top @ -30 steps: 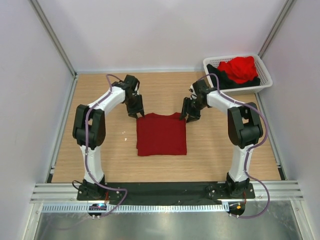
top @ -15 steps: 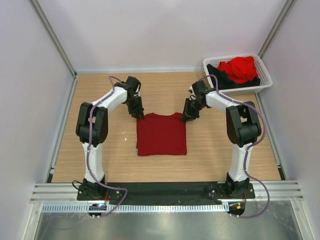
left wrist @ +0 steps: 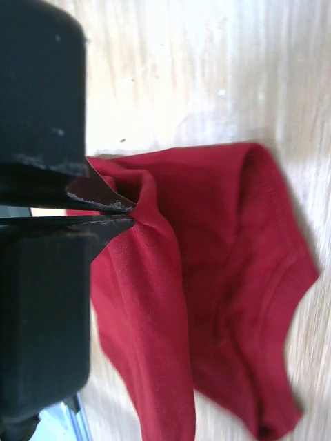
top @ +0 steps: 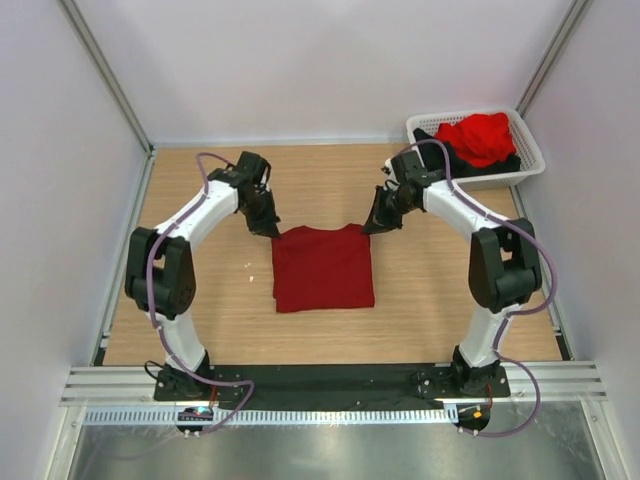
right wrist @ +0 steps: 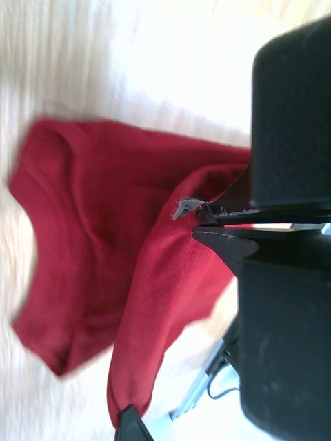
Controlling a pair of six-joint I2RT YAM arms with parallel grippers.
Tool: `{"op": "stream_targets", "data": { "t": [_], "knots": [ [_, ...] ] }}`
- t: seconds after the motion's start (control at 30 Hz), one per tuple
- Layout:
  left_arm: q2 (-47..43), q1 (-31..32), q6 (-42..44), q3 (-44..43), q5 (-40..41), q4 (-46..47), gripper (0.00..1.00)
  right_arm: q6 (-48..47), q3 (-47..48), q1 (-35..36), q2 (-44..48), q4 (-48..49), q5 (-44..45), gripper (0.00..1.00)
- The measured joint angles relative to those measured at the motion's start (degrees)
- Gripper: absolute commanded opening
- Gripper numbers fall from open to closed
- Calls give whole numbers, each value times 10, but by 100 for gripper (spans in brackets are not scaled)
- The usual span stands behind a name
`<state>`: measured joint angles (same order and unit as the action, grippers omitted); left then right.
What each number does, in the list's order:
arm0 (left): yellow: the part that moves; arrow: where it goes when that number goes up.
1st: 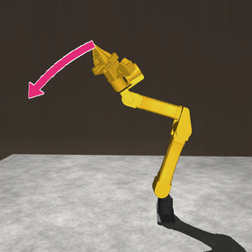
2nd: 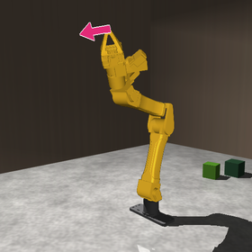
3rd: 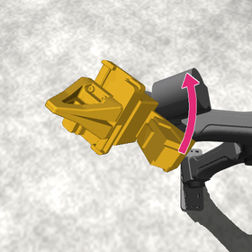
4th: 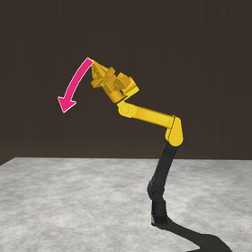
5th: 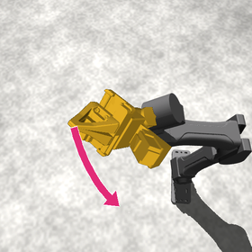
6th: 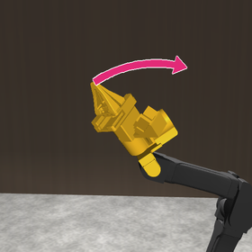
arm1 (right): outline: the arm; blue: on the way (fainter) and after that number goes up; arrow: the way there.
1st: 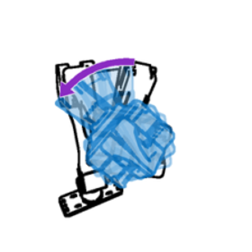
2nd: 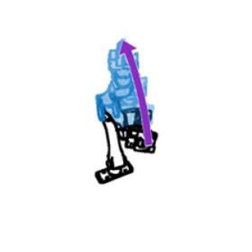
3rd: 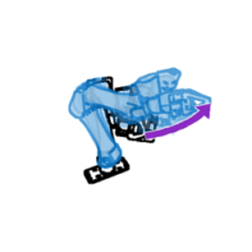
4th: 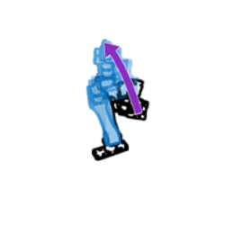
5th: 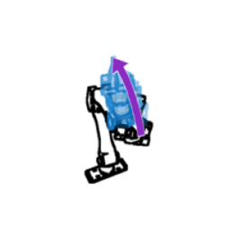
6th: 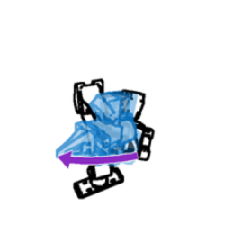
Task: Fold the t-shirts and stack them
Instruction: Fold the tshirt
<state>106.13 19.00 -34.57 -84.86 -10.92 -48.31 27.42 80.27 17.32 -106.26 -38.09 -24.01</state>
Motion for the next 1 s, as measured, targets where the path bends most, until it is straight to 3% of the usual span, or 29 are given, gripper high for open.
{"op": "stream_targets", "data": {
  "t": [0.37, 1.0],
  "knots": [
    [-111, 0, -28, 19, -2, -16, 0, 17, -24, 5, 89, -12, -15, 1],
    [-89, 0, -27, -37, 8, -38, 0, 27, 39, 6, 81, -31, -12, 1]
  ]
}}
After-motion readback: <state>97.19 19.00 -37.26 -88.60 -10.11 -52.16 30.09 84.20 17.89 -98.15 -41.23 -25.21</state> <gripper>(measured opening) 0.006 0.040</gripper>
